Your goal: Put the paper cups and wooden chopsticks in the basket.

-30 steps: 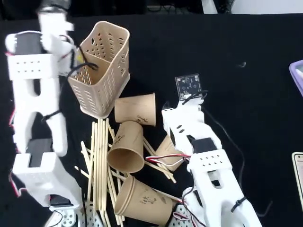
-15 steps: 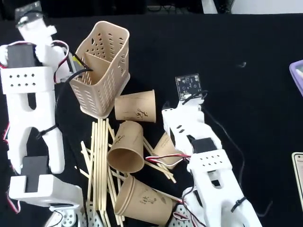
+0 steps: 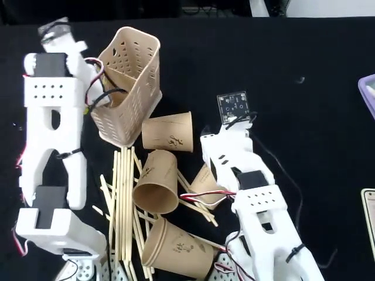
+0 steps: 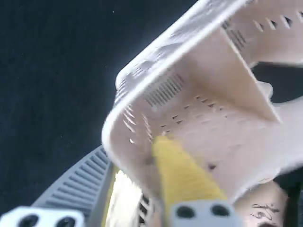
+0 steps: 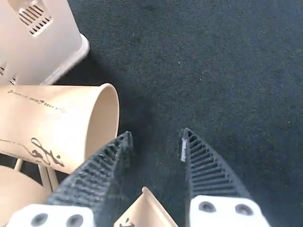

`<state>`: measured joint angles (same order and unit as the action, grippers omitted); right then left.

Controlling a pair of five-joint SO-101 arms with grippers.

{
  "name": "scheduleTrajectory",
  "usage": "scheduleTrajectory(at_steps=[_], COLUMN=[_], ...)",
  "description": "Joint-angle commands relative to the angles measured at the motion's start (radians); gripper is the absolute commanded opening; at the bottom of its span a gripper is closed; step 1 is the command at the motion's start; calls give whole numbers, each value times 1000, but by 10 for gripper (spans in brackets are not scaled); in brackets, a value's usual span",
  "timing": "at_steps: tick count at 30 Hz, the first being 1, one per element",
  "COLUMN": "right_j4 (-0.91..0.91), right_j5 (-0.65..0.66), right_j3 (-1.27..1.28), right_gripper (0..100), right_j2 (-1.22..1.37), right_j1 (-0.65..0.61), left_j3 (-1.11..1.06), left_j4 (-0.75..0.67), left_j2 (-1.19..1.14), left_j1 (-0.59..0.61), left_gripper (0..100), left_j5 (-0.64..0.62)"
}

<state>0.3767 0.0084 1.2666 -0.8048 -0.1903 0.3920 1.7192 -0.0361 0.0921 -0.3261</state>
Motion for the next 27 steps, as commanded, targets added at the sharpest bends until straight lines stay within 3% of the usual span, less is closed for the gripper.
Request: scheduleTrajectory(at_steps=[1, 6, 12, 18, 23, 27], right_j4=[-20, -20, -20, -12, 173, 350], right_j5=[-3, -3, -3, -3, -8, -5], right_j3=[-4, -4, -4, -10, -153, -286], right_gripper=[174, 174, 174, 176, 176, 176], right_j2=[-4, -4, -4, -5, -31, -96], right_j1=[-9, -9, -9, -6, 91, 161], left_j3=[-2, -8, -51, -125, -119, -12], left_j4=[-106, -226, -296, -359, -396, -316], left_j2=[8, 8, 8, 8, 20, 20], left_j1=[-18, 13, 10, 36, 58, 51], left_gripper=[38, 30, 36, 163, 173, 174], left_j5=[178, 267, 269, 195, 176, 178])
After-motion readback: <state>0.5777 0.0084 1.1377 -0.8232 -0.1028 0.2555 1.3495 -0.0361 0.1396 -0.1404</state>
